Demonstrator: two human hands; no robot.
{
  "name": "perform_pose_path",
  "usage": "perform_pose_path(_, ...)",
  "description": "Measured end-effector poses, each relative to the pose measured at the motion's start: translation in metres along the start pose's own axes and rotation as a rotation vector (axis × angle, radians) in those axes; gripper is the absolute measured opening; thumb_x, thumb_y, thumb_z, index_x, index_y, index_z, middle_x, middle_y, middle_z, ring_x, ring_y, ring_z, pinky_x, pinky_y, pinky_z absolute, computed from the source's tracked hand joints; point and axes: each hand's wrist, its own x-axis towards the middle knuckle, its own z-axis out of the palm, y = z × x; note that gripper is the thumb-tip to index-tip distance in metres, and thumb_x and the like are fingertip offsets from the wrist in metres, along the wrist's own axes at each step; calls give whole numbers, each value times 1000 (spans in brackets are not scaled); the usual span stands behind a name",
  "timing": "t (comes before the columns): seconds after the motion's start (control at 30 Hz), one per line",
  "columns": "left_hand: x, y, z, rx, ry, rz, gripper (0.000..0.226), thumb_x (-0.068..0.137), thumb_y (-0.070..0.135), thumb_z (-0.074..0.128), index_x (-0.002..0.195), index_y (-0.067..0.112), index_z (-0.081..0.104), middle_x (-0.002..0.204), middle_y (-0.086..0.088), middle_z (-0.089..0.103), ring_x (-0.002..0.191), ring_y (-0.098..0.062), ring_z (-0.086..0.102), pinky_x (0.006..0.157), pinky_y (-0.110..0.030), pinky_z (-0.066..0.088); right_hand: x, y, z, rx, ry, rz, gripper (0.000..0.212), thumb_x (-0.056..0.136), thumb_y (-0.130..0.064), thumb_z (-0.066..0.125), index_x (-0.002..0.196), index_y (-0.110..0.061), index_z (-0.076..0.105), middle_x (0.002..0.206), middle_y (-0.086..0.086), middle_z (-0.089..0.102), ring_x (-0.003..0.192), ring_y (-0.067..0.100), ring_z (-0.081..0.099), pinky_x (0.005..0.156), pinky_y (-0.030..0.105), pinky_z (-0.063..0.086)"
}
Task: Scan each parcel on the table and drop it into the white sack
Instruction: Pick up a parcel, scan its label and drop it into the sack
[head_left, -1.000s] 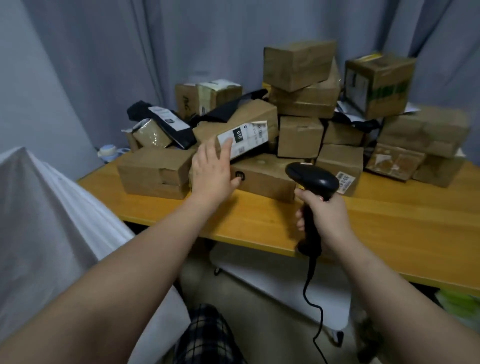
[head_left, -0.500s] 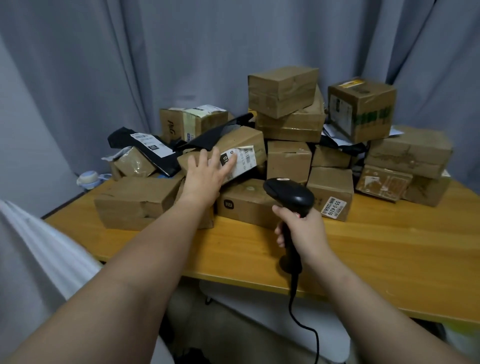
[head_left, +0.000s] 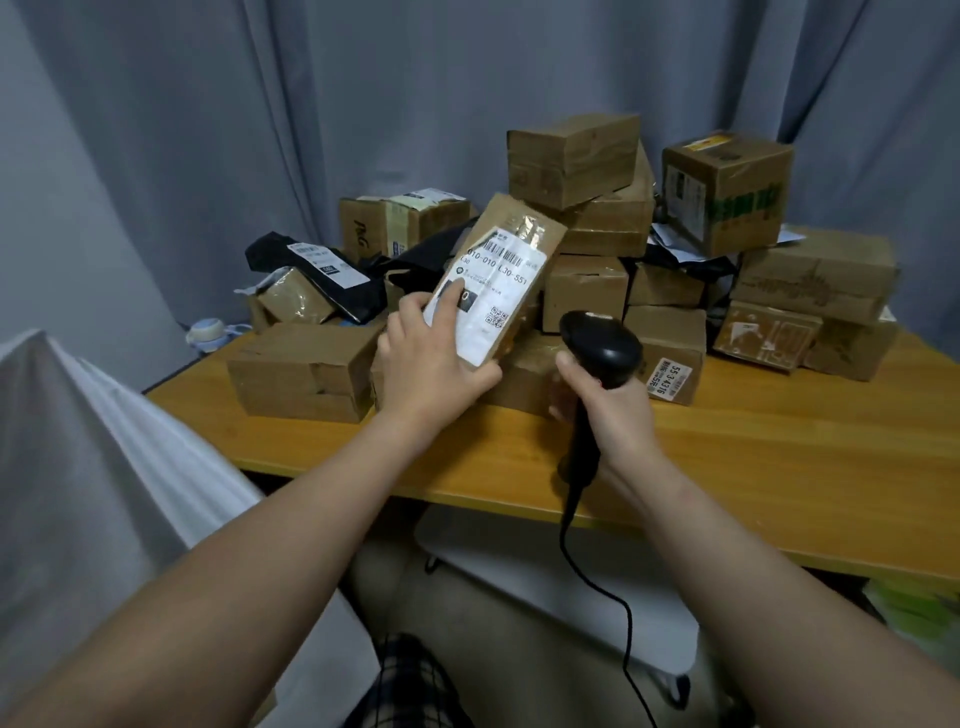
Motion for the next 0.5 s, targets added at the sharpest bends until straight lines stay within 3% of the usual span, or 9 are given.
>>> perform_pose_path(0.1,-28,13,4,-224,-42,-110,94,73,46,73,149,25,23,130,-6,32,123,-24,31,104,-38,27,-7,-6,-2,-20,-12,-75,14,81,-21,77,90,-24,67,78,-14,69,87,11,63,89,32,47)
perform_pose_path(0.23,-73,25,24,-495,-113,-104,96,69,41,75,148,25,23,120,5,23,120,-14,27,106,-31,28,-18,-7,-7,169,-70,-137,30,81,-3,74,104,-22,66,101,-8,73,98,4,67,85,18,52)
perform_pose_path(0.4,-97,28,42,-513,-145,-21,116,66,43,83,152,21,9,134,-5,24,121,-7,19,110,-32,26,-32,10,-18,139,-121,-217,35,78,8,71,104,-15,66,103,-3,74,101,13,69,82,25,54)
perform_pose_path(0.5,-97,28,36,-568,-202,41,103,79,40,74,151,23,3,144,-9,18,127,-6,18,112,-31,24,-31,11,-29,28,-61,-274,32,77,10,72,93,-17,65,83,-13,73,84,1,68,76,20,52)
